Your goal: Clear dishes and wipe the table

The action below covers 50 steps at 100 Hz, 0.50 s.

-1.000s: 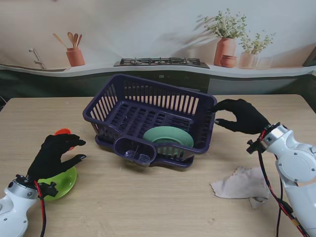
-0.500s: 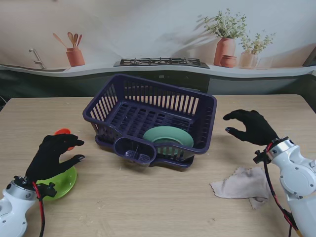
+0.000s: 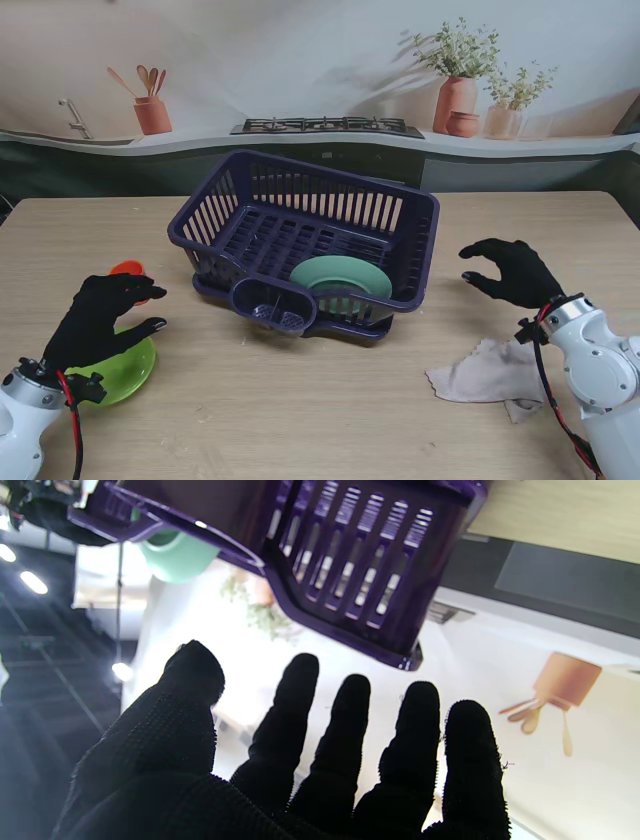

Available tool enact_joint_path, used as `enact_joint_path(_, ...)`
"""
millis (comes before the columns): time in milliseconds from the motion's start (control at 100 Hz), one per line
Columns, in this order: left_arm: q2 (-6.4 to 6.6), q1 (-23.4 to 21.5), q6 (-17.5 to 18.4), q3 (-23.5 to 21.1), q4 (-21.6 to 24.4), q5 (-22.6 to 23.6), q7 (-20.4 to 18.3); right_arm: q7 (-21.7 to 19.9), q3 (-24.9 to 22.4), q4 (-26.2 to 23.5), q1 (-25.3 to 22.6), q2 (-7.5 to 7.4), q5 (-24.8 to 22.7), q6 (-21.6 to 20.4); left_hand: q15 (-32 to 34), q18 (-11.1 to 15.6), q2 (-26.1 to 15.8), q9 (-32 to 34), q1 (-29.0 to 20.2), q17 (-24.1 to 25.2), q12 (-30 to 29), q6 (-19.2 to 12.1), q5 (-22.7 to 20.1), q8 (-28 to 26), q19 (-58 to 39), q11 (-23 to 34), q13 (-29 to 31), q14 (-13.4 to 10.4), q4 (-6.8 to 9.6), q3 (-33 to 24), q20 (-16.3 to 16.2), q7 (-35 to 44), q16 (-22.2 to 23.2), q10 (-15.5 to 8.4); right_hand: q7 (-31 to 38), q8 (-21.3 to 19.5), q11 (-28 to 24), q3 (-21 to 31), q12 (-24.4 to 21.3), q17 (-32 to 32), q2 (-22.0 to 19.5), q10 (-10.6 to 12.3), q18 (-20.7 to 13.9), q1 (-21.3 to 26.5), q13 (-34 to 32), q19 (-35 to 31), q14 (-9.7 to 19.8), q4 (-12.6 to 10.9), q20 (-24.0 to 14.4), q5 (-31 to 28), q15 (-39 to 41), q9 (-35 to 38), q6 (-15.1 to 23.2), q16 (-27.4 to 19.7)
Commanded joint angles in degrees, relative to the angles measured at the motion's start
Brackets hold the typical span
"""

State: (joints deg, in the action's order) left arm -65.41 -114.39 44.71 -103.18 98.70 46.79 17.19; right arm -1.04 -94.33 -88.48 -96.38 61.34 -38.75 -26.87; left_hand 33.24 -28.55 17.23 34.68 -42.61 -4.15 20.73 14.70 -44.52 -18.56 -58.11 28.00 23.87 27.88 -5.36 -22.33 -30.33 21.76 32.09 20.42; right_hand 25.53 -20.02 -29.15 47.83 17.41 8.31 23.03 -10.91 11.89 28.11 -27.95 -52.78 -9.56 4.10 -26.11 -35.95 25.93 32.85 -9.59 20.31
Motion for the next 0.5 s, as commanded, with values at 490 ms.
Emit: enact_joint_path(490, 1.15, -9.96, -14.02, -5.01, 11.71, 5.85, -5.05, 1.65, -0.02, 2.61, -0.18, 0.38, -1.11, -0.57, -1.72, 0.99, -3.50, -1.72, -1.21, 2.55, -0.74, 3.57, -2.59, 2.06, 1.55, -2.04, -2.51, 2.39, 1.66, 4.14, 0.50, -10.38, -0.34, 1.74, 0.22, 0.92, -1.12, -0.26, 0.34, -1.50, 0.51, 0.79, -2.05, -1.00, 2.12, 1.51, 1.41, -0.91, -1.29, 1.36, -0.38, -2.21, 0.17, -0.60)
